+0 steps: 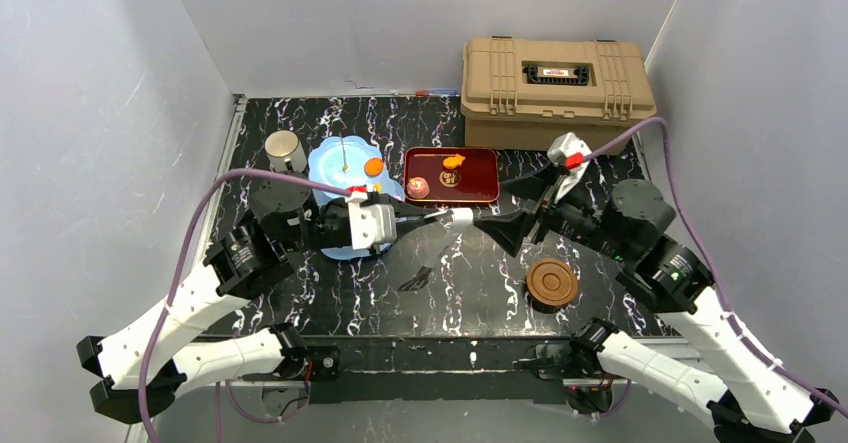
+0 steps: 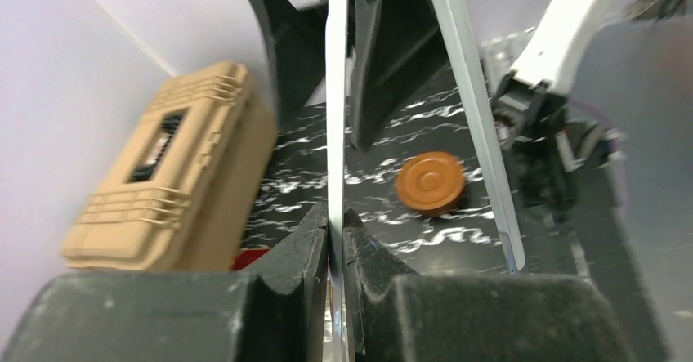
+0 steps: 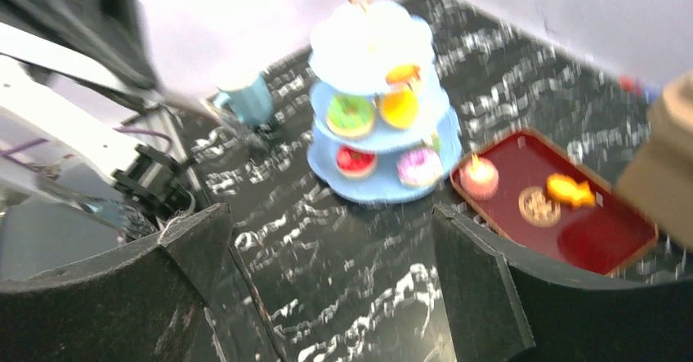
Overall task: Serve the afternoon tea
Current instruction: Adjust the clamp.
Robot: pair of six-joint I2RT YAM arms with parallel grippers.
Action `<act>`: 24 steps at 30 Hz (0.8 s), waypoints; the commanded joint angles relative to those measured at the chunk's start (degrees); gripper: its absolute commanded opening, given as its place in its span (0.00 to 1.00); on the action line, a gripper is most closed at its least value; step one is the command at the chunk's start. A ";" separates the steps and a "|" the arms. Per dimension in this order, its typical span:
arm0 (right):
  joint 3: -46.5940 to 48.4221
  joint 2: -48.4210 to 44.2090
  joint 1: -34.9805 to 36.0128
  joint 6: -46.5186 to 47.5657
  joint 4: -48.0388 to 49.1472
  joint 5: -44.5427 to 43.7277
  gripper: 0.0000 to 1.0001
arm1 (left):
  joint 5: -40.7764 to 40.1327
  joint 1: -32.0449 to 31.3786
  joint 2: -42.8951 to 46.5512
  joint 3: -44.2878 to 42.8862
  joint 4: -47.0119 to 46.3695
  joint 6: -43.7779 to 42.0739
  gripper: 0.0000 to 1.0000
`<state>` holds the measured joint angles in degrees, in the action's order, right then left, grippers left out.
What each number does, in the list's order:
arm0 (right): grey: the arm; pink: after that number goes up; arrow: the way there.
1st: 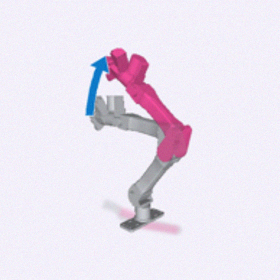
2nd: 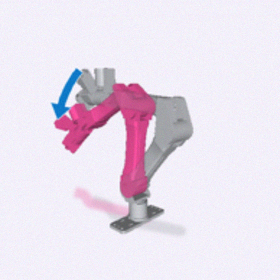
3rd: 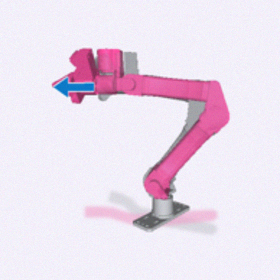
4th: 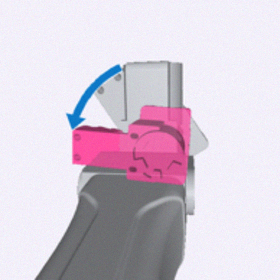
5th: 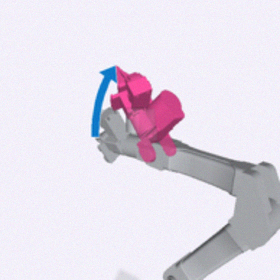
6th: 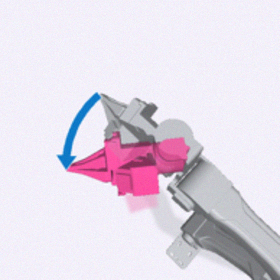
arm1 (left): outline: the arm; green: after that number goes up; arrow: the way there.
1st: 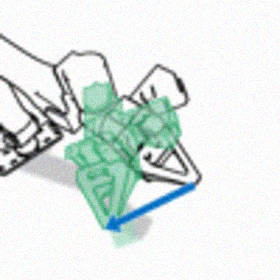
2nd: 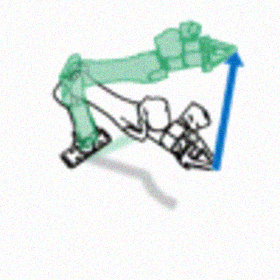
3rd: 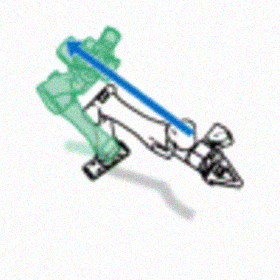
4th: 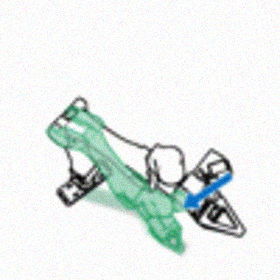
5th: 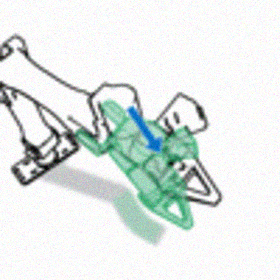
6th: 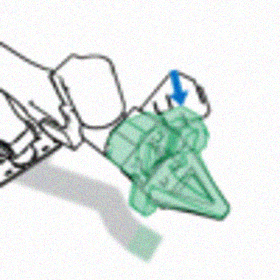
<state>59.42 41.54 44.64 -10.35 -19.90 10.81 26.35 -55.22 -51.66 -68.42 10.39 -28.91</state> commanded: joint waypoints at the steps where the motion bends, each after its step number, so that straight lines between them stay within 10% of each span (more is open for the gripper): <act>1: 5.67 0.81 -0.02 3.81 9.60 11.57 0.98 | 5.14 0.20 -0.83 -3.85 3.23 15.95 0.04; 12: 13.01 6.06 -0.01 -1.53 18.18 34.34 1.00 | 14.82 3.54 -4.59 -7.09 1.58 31.37 0.00; 24: 15.97 9.62 0.00 -2.70 16.99 36.31 0.91 | 20.55 5.95 -6.35 -9.59 1.66 35.89 0.00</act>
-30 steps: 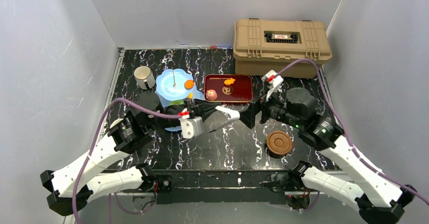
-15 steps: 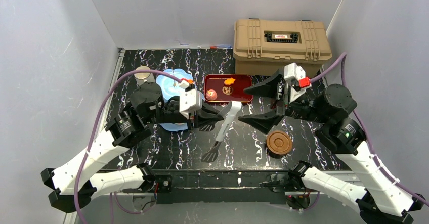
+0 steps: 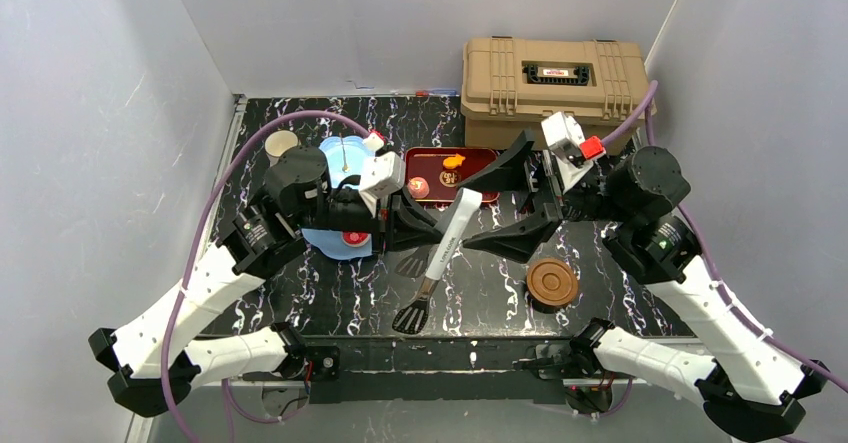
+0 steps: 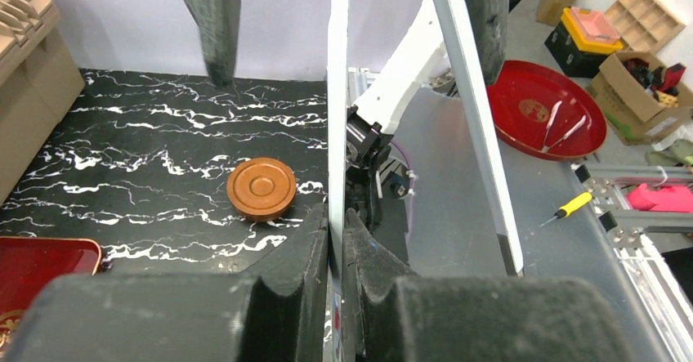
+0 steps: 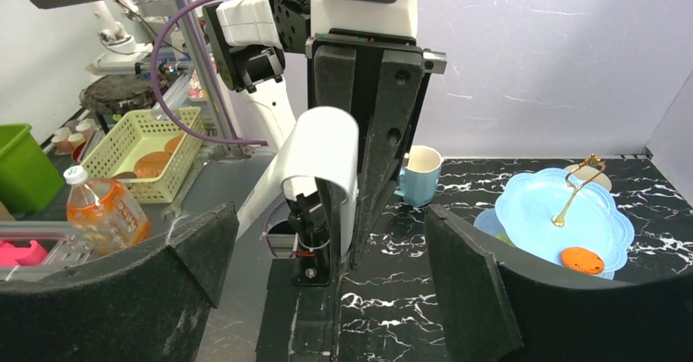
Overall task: Serve the afternoon tea
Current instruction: Adjust the clamp.
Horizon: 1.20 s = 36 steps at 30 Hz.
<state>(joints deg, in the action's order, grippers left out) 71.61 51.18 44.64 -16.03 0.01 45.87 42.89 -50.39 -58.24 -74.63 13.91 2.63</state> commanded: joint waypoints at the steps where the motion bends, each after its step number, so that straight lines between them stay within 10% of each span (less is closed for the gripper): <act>1: 3.56 -0.15 -0.01 3.32 -3.37 1.32 0.90 | 4.90 1.17 0.23 -3.97 -1.87 5.00 0.00; 25: 1.02 4.06 -0.02 -3.24 5.86 -4.72 0.64 | 5.58 4.69 -2.82 -5.76 -4.67 7.48 0.00; 29: 0.01 4.51 -0.04 -6.09 10.08 -7.54 0.40 | 6.22 4.72 -3.46 -5.67 -4.73 7.50 0.00; 32: -1.50 6.73 0.02 -7.64 14.98 -10.52 0.02 | 5.98 4.69 -4.42 -5.57 -4.83 7.10 0.00; 36: 2.74 10.44 -0.05 -3.67 7.38 -10.50 0.01 | 4.01 4.69 -5.74 -7.52 -2.50 4.05 0.06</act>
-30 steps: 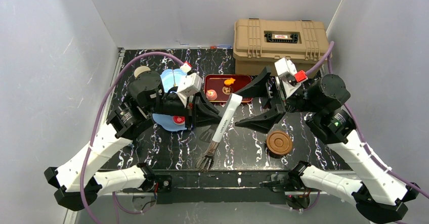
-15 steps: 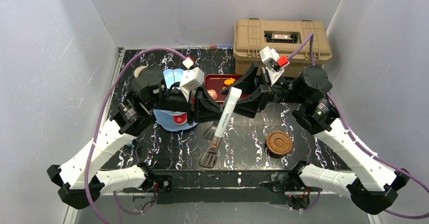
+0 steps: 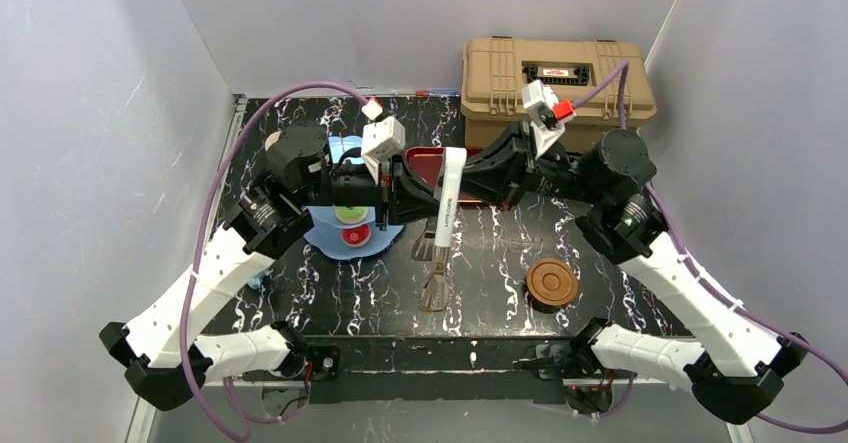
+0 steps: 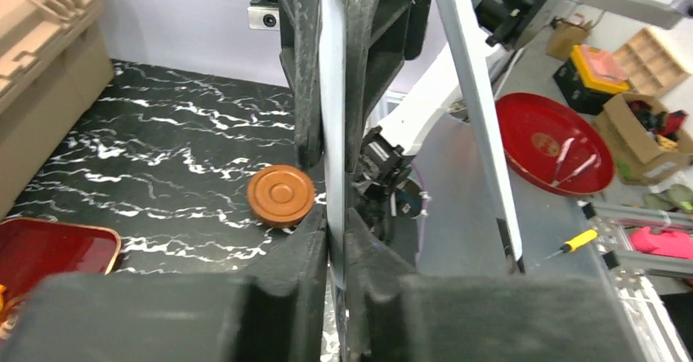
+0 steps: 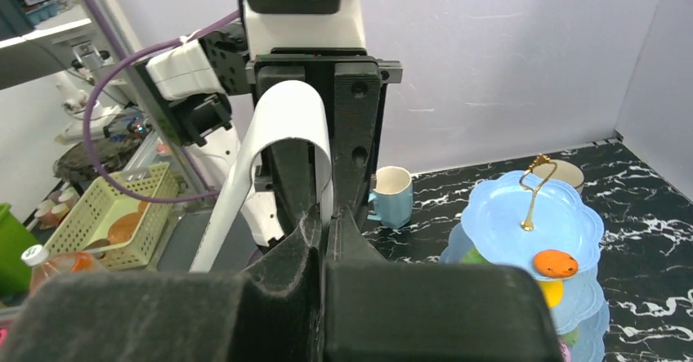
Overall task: Serve the afternoon tea
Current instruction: Adjust the clamp.
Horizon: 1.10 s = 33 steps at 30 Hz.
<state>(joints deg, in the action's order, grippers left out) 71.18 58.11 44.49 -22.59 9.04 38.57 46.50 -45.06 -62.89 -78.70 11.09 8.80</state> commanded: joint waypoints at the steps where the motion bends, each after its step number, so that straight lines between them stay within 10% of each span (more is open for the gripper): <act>1: 3.37 3.17 0.16 3.71 -2.79 -3.66 0.01 | -0.86 -0.62 -0.90 -3.94 1.40 -3.55 0.21; 4: 2.21 -0.12 0.14 6.47 -5.45 -9.96 0.01 | -7.13 -0.63 0.23 -3.90 4.71 -7.52 0.84; 6: 2.50 -1.69 0.11 9.11 -9.44 -15.38 0.01 | -14.95 -0.64 1.35 -3.11 5.76 -11.09 0.98; 14: 5.82 -0.02 0.21 15.80 -22.38 -27.79 0.01 | -38.65 -0.61 6.87 1.26 2.20 -24.44 0.98; 23: 7.54 3.12 0.25 11.00 -18.85 -33.83 0.01 | -18.14 -0.60 5.42 0.19 8.06 -18.43 0.98; 33: -1.81 -0.03 0.37 3.91 -3.81 -37.92 0.01 | -23.68 -0.84 0.57 1.46 9.28 -11.03 0.95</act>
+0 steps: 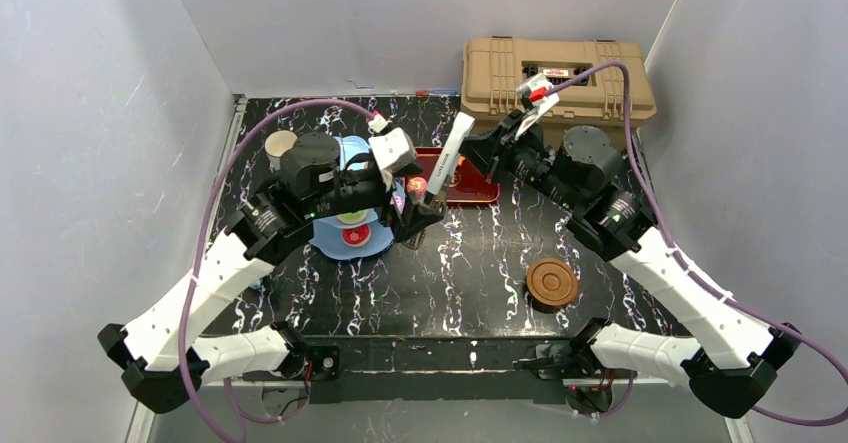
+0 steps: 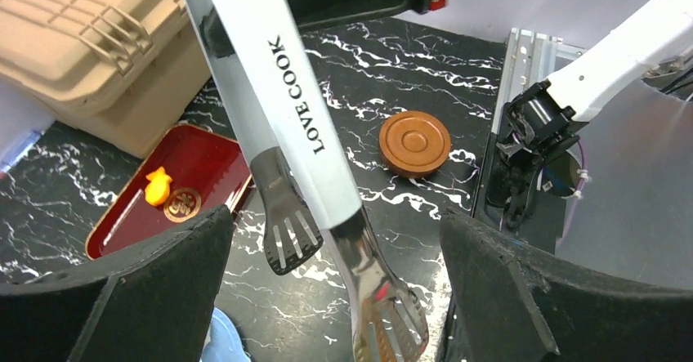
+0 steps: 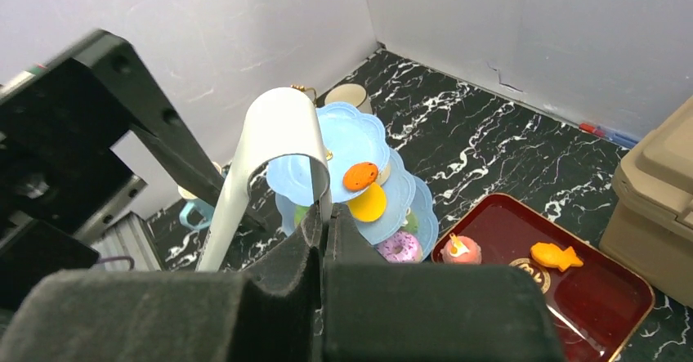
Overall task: Serve the afternoon tea
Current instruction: Adjust the clamp.
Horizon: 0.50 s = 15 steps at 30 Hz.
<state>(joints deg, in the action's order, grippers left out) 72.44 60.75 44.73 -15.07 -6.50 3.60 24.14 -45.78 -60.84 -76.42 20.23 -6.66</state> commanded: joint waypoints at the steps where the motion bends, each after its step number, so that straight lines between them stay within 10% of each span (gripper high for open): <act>1: -4.54 -3.04 0.19 -4.26 13.31 -3.21 0.01 | -1.18 -0.16 -2.15 -1.38 0.08 4.41 0.93; 15: -6.66 -1.91 1.68 -10.46 12.56 -11.43 0.07 | -17.65 -0.84 -4.45 -2.14 1.86 -1.94 0.32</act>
<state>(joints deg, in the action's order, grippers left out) 64.69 59.07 45.91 -20.91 3.49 -4.67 11.66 -46.94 -66.52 -77.80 21.71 -5.74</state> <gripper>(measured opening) 0.051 0.373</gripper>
